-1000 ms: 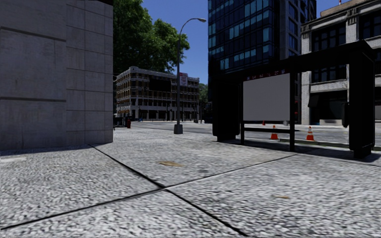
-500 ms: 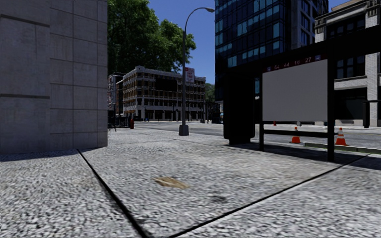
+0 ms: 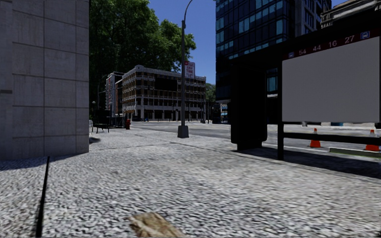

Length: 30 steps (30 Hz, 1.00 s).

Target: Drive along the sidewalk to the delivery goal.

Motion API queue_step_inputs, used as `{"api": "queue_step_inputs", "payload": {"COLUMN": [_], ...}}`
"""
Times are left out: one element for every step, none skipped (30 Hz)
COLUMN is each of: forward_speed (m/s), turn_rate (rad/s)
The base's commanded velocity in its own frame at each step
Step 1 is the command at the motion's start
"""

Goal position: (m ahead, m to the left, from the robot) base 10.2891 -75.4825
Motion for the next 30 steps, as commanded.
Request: {"api": "queue_step_inputs", "payload": {"forward_speed": [2.00, 2.00, 2.00, 2.00, 2.00, 2.00, 2.00, 2.00, 2.00, 2.00, 2.00, 2.00, 2.00, 2.00, 2.00, 2.00, 2.00, 2.00, 2.00, 2.00, 2.00, 2.00, 2.00, 2.00, 2.00, 2.00, 2.00, 2.00, 2.00, 2.00], "turn_rate": [0.14, 0.14, 0.17, 0.18, 0.21, 0.27, 0.27, 0.28, 0.29, 0.29, 0.29, 0.29, 0.29, 0.29, 0.29, 0.29, 0.29, 0.29, 0.29, 0.29, 0.29, 0.30, 0.33, 0.36, 0.37, 0.37, 0.38, 0.38, 0.38, 0.38]}}
